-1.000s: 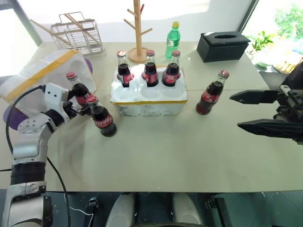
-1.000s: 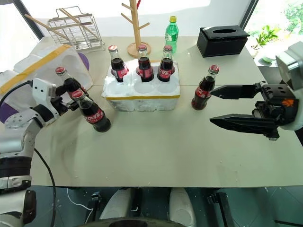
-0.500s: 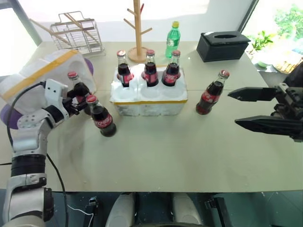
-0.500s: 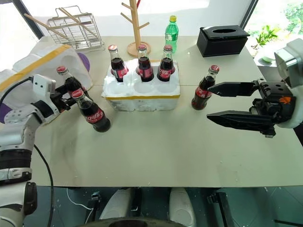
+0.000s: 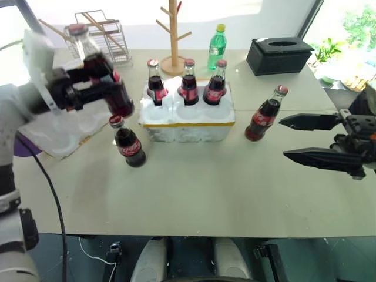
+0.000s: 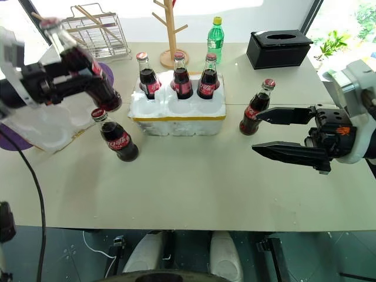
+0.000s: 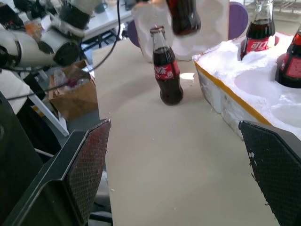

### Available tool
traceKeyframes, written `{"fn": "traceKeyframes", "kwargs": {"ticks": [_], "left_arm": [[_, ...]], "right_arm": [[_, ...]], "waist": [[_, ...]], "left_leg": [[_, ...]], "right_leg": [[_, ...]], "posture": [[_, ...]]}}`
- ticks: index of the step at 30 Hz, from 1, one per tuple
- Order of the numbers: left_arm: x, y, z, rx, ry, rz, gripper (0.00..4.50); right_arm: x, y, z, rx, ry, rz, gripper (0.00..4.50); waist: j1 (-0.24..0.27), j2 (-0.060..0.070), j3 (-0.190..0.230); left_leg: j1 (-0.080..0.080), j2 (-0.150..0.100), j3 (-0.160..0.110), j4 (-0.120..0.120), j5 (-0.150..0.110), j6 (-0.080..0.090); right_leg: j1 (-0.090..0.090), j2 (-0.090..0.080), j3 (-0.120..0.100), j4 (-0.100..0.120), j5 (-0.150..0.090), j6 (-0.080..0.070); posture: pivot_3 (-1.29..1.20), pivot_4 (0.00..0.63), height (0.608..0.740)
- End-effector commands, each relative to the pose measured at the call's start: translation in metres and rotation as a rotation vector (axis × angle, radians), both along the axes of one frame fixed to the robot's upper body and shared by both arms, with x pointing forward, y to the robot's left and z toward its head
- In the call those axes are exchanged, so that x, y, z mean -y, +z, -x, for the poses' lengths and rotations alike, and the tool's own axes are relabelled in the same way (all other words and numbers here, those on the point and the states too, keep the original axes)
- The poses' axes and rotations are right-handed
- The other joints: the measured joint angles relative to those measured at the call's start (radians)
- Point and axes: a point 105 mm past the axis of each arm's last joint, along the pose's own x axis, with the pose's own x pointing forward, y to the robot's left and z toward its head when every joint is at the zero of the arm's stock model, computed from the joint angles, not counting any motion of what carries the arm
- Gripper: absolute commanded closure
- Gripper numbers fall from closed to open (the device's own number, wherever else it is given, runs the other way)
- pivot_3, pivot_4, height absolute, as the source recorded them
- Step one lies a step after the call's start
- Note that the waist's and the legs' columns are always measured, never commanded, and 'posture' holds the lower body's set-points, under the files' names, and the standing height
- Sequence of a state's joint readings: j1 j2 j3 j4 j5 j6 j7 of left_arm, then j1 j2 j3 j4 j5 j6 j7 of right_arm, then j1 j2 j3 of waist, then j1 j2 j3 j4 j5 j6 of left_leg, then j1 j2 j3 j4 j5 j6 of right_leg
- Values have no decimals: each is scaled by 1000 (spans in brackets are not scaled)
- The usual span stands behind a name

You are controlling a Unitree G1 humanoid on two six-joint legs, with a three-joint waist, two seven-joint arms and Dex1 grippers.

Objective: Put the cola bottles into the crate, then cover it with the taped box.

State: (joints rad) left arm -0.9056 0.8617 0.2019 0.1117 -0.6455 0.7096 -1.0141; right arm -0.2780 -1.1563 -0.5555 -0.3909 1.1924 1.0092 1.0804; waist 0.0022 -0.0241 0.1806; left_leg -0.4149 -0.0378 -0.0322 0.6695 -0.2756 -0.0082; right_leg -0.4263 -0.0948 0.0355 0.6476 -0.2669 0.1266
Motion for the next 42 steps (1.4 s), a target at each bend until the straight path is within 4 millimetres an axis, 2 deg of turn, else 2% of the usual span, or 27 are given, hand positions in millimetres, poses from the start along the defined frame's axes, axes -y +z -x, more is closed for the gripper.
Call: {"fn": "traceKeyframes", "kwargs": {"ticks": [1,5,7,12,15,18,21,23,25,30,35,42], "left_arm": [[24,35,-1,75,-89,45,1903],[63,57,-3,74,-219,91,1903],[71,61,-1,69,-246,102,1903],[96,57,0,51,-198,71,1903],[104,58,13,10,-232,81,1903],[115,49,28,17,-203,-14,1903],[119,32,14,-63,-14,-42,1903],[118,22,-3,-84,178,-43,1903],[122,18,-7,-89,264,-41,1903],[138,6,-14,-193,327,-15,1903],[159,-10,-25,-199,333,3,1903],[159,-36,-54,-175,470,-17,1903]], "right_arm": [[-1,5,0,53,-7,1,0],[0,3,1,61,-33,-8,0],[1,3,2,62,-41,-11,0],[3,-1,5,59,-72,-21,0],[2,-2,8,58,-75,-24,0],[4,-2,11,56,-83,-26,0],[6,-2,11,56,-92,-26,0],[5,-3,10,55,-91,-28,0],[4,-3,10,54,-86,-29,0],[2,-3,9,53,-72,-37,0],[-1,-6,9,48,-62,-47,0],[-1,-9,5,63,-85,-38,0]], "waist": [[4,0,0],[5,0,0],[1,0,0],[-15,0,0],[-15,0,0],[-14,0,0],[-10,0,0],[-5,0,0],[2,-1,0],[11,-1,1],[12,-1,1],[10,-1,1]], "left_leg": [[0,0,0,1,0,0],[0,0,1,1,-1,1],[0,0,0,1,-1,1],[0,1,1,0,-1,1],[0,1,1,1,-1,1],[0,1,1,1,-1,1],[0,1,1,1,-1,1],[2,0,1,1,-1,1],[2,0,1,4,-1,1],[1,2,1,9,-1,2],[-2,1,0,12,-2,3],[-1,1,1,12,-2,3]], "right_leg": [[0,0,0,0,0,0],[0,0,0,1,0,0],[0,1,0,1,0,0],[-1,1,0,1,0,0],[-1,1,0,1,0,0],[-1,1,1,1,0,0],[-1,0,1,1,0,0],[1,0,2,2,0,0],[2,1,2,3,0,1],[2,3,3,4,0,1],[2,3,3,4,1,2],[2,3,4,4,1,2]], "posture": [[0,150,740],[0,150,740],[0,150,740],[0,150,740],[0,150,740],[0,150,740],[0,150,740],[0,150,740],[0,150,740],[0,150,740],[0,150,740],[0,150,740]]}}
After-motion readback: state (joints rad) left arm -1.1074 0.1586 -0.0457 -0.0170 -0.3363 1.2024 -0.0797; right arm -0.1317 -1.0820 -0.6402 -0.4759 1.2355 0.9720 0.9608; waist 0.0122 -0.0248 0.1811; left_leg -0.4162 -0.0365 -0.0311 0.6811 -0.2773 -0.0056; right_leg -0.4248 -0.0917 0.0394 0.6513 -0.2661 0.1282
